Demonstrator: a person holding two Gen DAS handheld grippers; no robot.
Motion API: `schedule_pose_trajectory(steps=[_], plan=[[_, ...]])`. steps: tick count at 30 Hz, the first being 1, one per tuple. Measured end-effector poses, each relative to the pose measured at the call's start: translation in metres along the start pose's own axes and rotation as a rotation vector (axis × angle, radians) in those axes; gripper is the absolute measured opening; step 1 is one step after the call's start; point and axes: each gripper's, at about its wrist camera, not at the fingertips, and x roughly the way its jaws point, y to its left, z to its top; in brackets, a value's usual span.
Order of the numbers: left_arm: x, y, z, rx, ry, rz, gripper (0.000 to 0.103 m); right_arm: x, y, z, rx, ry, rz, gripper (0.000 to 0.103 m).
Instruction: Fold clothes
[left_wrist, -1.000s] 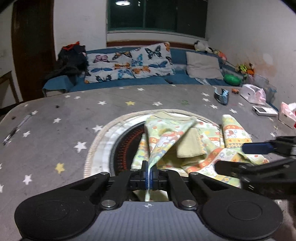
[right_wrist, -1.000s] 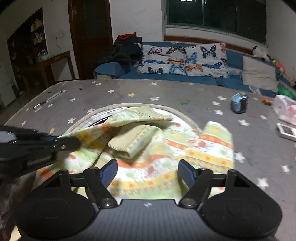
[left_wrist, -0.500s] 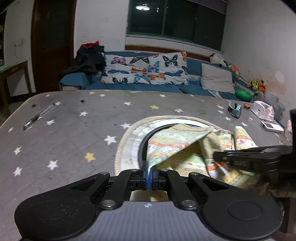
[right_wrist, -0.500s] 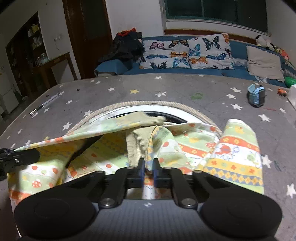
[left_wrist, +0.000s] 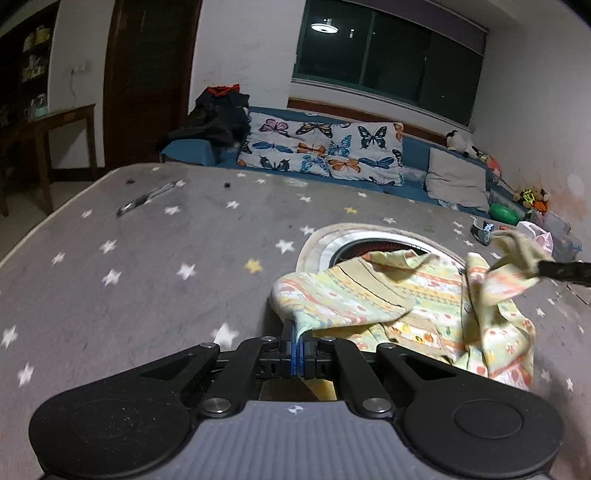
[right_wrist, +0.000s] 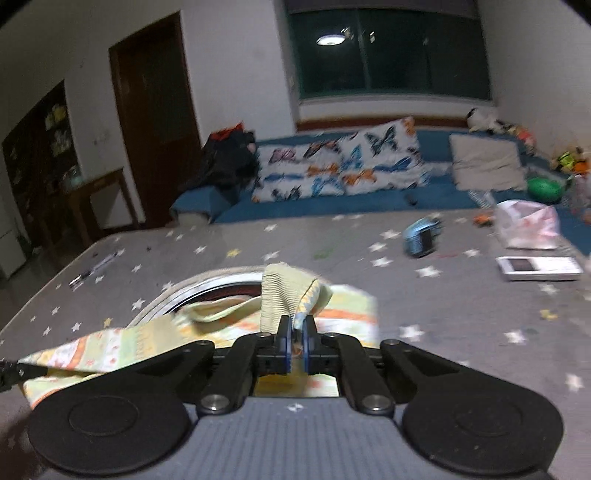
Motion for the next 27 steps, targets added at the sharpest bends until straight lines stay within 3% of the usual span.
schedule_pose_trajectory(steps=[9, 15, 19, 23, 27], plan=[[-0.031, 0.023, -0.033, -0.091, 0.034, 0.024, 0.001, -0.074, -0.065, -0.014, 0.05, -0.051, -0.167, 0.005], [-0.036, 0.024, -0.05, -0.069, 0.084, 0.025, 0.002, -0.089, -0.11, -0.044, 0.094, 0.045, -0.322, 0.005], [-0.034, 0.023, -0.055, -0.046, 0.117, 0.031, 0.002, -0.084, -0.126, -0.066, 0.105, 0.115, -0.366, 0.005], [-0.039, 0.021, -0.053, -0.021, 0.115, 0.033, 0.006, -0.079, -0.137, -0.08, 0.129, 0.165, -0.406, 0.01], [-0.045, 0.02, -0.051, 0.009, 0.113, 0.039, 0.02, -0.085, -0.138, -0.078, 0.14, 0.141, -0.433, 0.017]])
